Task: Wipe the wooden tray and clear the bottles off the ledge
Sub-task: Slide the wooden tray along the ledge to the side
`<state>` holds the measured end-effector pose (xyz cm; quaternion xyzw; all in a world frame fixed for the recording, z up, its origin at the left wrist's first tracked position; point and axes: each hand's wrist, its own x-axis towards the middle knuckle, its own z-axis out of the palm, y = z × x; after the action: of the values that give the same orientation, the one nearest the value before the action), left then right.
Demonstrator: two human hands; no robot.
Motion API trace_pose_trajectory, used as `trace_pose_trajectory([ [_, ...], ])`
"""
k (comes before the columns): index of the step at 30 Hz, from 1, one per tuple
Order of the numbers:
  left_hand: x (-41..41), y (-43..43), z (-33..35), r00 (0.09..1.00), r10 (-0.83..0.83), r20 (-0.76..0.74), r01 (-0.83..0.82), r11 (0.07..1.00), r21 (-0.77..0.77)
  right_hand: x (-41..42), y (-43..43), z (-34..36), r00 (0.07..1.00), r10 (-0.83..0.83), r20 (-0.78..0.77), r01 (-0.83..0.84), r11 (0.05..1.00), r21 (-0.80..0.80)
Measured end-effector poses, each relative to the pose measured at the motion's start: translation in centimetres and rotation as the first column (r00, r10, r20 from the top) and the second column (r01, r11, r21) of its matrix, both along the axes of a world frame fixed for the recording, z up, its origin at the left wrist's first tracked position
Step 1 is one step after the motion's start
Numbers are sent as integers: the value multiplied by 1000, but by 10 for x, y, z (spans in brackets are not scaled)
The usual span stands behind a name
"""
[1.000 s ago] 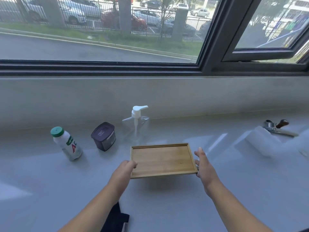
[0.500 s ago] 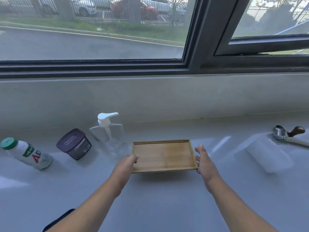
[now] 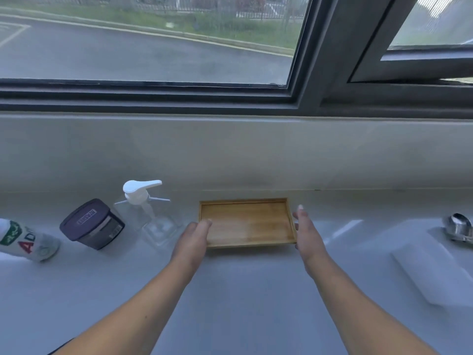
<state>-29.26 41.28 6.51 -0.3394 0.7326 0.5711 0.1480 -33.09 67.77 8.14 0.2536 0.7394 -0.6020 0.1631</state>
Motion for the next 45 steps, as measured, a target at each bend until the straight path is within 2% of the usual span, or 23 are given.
trace_pose_trajectory([
  [21,-60,3,-25,997,62,-50,-64,997,-48,-59,6,-37,998,-48,27,49,998,-46],
  [31,-61,6,-27,999,-24,-38,23,1000,-10,-48,3,-38,997,-77,-7,77,997,-32],
  [32,-57,6,-24,998,-48,-49,47,999,-26,-42,2,-37,998,-58,-41,58,998,3],
  [34,-46,8,-19,990,-125,-62,117,985,-130,-27,2,-35,994,3,-113,16,985,170],
  [37,-17,5,-7,967,-241,-87,214,946,-242,3,-7,-25,981,122,-152,-58,927,370],
  [40,19,-3,6,948,-302,-103,262,922,-286,35,-28,-15,949,282,-140,-188,865,466],
  [45,83,-53,23,936,-346,-70,291,869,-400,82,-96,-3,857,488,-166,-339,777,530],
])
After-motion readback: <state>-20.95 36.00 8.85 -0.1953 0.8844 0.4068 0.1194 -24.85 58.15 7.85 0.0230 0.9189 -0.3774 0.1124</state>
